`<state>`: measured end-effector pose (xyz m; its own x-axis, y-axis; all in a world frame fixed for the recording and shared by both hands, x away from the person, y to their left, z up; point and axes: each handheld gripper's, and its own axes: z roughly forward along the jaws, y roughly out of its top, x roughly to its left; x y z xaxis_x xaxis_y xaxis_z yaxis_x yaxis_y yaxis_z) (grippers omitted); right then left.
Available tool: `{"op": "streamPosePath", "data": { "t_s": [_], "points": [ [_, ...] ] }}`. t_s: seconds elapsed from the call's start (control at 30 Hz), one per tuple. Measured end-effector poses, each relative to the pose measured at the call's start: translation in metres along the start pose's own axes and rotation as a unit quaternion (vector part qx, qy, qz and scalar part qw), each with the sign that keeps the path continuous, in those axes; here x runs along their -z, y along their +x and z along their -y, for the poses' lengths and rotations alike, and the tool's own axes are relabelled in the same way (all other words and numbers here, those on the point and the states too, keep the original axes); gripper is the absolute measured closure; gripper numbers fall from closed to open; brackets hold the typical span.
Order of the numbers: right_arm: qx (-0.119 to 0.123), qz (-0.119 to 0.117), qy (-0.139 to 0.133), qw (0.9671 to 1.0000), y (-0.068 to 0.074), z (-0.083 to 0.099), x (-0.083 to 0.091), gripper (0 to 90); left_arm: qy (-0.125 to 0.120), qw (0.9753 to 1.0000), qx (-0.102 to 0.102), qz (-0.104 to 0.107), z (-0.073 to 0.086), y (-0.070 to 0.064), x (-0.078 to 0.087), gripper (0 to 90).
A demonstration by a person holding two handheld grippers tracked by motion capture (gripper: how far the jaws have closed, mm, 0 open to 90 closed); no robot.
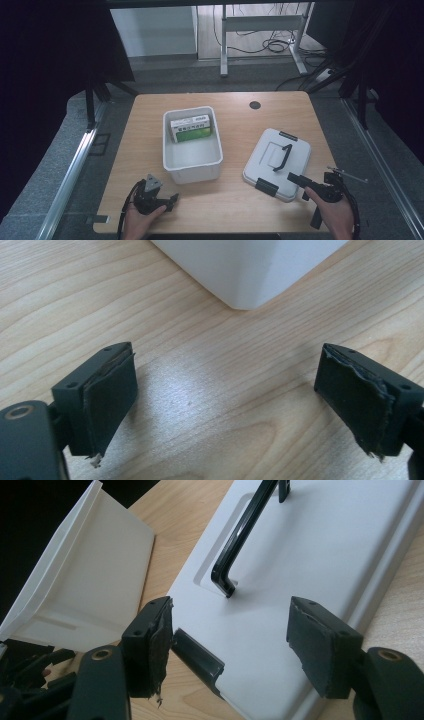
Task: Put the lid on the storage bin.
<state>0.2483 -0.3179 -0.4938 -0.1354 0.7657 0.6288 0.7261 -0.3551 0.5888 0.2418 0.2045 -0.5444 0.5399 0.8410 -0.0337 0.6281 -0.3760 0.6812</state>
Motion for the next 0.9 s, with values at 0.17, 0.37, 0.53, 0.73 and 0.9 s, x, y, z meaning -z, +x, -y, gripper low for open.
{"op": "streamPosePath", "data": {
  "t_s": [0.17,0.37,0.53,0.73,0.9],
  "points": [
    [-0.005,0.003,-0.003,1.0,-0.0022,-0.0014,0.0007,34.8,-0.001,1.0,0.0,0.001,0.0007,-0.0003,0.0007,11.8],
    [-0.009,0.008,-0.005,0.9999,0.0003,-0.0015,-0.001,34.7,-0.001,1.0,-0.001,0.001,0.0008,-0.0002,0.0008,11.8],
    [-0.013,0.006,-0.005,0.9999,0.0007,0.0015,0.0016,34.7,-0.001,1.0,-0.001,0.001,0.0011,-0.0002,0.001,11.8],
    [-0.015,0.006,-0.008,0.9998,-0.002,0.0009,0.0033,34.7,-0.001,1.0,-0.001,0.001,0.0011,-0.0002,0.001,11.9],
    [-0.02,0.006,-0.003,0.9998,-0.0047,-0.0032,-0.0009,34.8,-0.001,1.0,0.0,0.0,0.0012,-0.0005,0.0011,11.9]
  ]
}}
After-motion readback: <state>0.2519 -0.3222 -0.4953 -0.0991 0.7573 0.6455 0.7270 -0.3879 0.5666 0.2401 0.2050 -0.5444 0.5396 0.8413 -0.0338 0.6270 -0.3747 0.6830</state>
